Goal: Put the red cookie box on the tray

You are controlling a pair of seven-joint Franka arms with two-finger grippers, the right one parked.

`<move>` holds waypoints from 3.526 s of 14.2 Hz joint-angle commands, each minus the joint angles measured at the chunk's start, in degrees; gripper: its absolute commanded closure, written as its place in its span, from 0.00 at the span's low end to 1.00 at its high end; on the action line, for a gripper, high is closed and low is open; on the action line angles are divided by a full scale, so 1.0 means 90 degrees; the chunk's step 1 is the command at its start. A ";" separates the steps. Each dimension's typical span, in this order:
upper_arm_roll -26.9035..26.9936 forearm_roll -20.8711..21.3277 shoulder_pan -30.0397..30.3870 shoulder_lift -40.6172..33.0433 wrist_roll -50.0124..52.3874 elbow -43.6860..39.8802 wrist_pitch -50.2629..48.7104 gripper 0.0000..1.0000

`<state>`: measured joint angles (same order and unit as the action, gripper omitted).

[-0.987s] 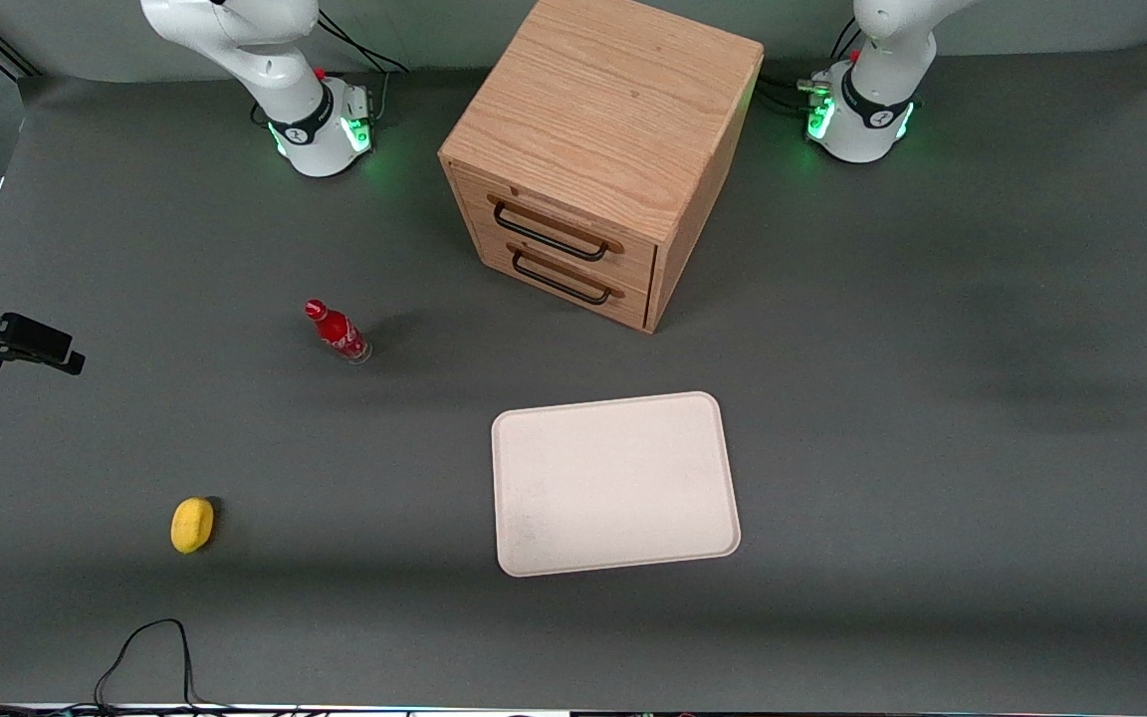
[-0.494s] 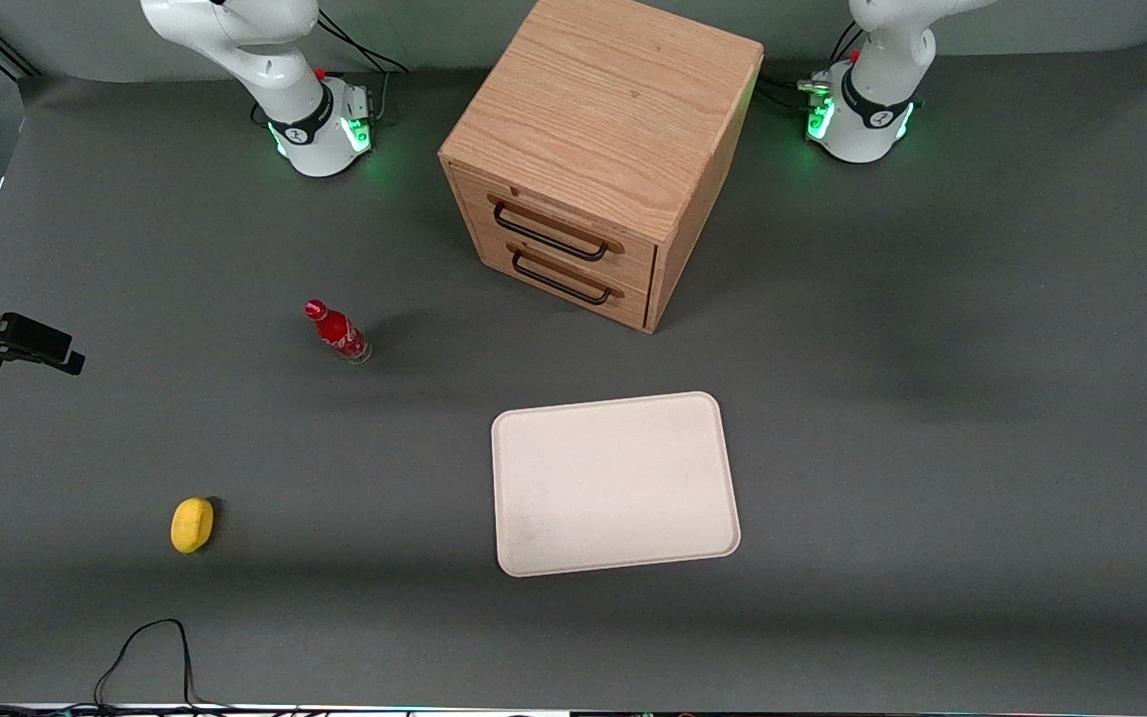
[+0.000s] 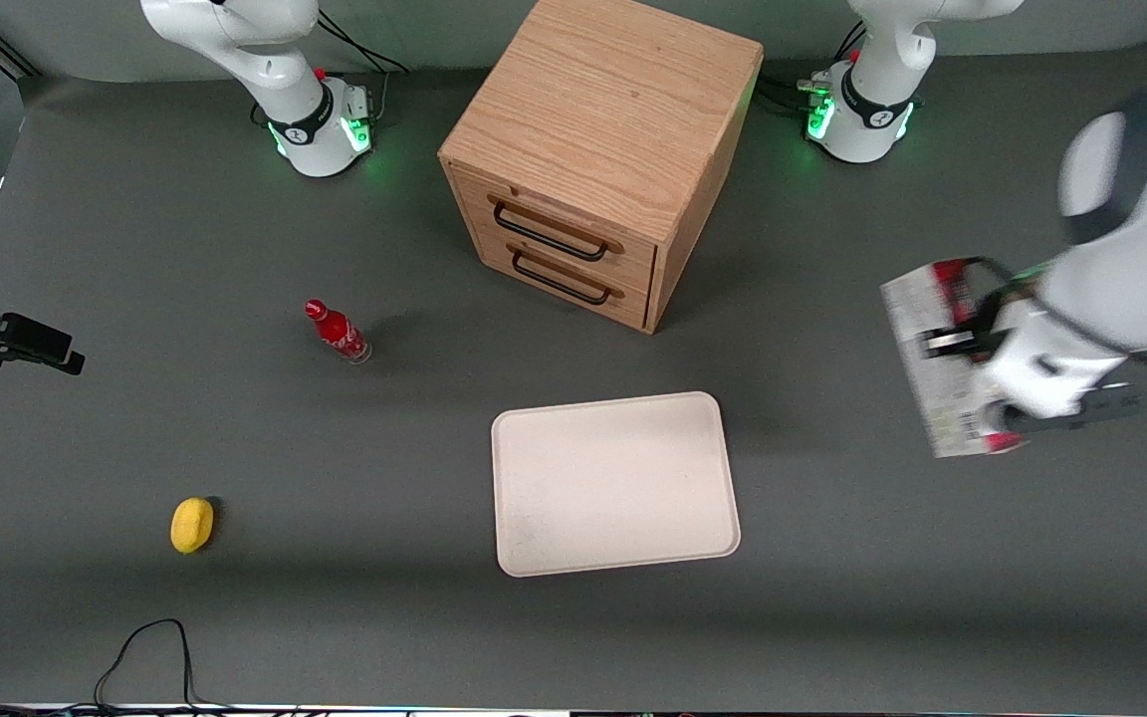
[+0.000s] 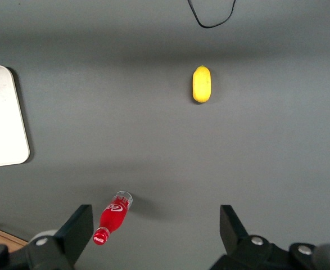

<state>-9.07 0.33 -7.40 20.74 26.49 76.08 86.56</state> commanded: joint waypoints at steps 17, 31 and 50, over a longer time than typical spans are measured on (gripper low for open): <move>-0.0017 0.0764 -0.1669 0.3154 0.1158 -0.0866 0.3359 1.00; 0.0002 0.0872 -0.1649 0.3135 0.1246 -0.0729 0.3478 0.00; 0.2873 0.0245 -0.0976 -0.2537 -0.3481 0.3217 0.1145 0.00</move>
<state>16.50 0.87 -15.54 1.70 -3.75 103.04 98.77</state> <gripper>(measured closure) 0.000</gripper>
